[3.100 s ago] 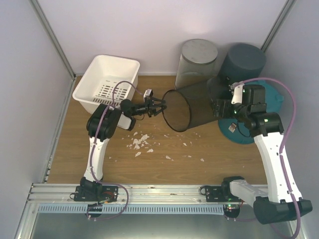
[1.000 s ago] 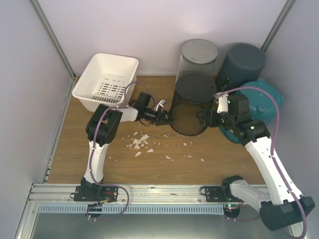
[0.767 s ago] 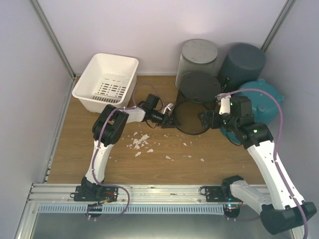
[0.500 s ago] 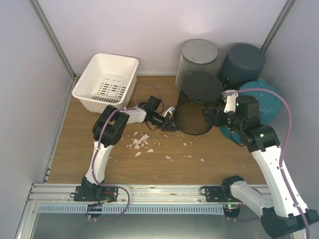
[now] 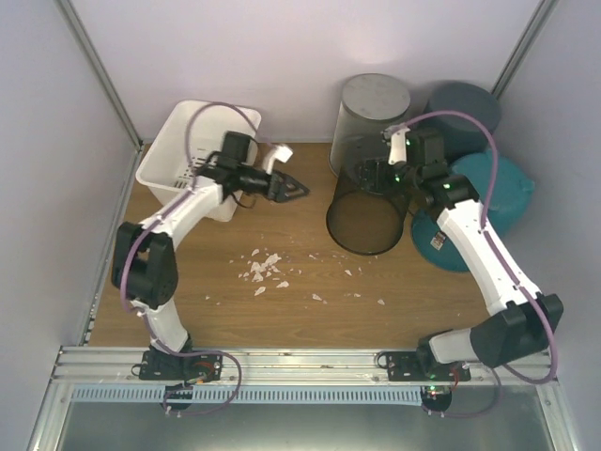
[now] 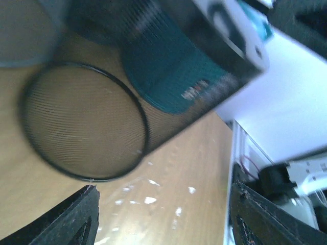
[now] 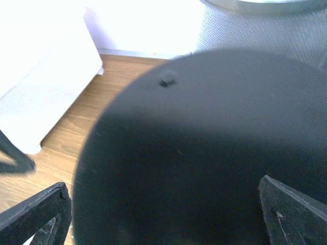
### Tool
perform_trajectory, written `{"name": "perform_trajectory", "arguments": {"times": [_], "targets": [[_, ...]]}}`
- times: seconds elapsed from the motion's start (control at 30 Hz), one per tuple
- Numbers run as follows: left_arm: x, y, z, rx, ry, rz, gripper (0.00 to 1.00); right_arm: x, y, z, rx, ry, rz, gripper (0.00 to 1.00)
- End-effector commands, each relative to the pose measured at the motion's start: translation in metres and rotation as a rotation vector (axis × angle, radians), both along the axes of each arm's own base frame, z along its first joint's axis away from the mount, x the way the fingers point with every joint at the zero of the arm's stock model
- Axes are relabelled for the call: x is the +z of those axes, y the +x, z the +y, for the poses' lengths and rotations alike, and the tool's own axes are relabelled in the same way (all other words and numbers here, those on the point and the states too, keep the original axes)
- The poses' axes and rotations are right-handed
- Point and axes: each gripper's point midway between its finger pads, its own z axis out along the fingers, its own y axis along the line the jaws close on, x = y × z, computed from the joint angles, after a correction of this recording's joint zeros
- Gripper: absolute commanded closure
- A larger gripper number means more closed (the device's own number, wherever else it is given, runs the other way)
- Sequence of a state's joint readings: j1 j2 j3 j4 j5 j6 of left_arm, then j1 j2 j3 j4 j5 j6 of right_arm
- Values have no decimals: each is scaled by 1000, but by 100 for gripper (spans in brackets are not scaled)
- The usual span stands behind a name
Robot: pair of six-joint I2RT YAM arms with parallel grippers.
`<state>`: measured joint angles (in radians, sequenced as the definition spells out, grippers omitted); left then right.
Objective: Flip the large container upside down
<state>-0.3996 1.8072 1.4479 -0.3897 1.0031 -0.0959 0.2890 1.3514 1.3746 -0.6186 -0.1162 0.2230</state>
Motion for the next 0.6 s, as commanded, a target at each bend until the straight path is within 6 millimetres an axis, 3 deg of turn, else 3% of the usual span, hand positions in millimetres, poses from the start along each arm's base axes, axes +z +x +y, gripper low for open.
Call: {"name": "perform_trajectory", "arguments": {"times": [0.0,0.1,0.23,0.3,0.4,0.57], "targets": [[61,36,71,180,-18,-125,30,50,11,37,92,18,-147,0],[103,43,111,281,-10,-244,30,59,16,67,136,-15,-164,0],[128,50,149,407,124,-406,24,36,30,96,167,-89,-93,0],[121,57,166,464,257,-467,23,24,34,103,171,-110,-53,0],[96,63,196,517,467,-508,23,13,36,114,175,-134,-32,0],[58,56,227,508,669,-521,23,-4,45,144,220,-165,18,0]]}}
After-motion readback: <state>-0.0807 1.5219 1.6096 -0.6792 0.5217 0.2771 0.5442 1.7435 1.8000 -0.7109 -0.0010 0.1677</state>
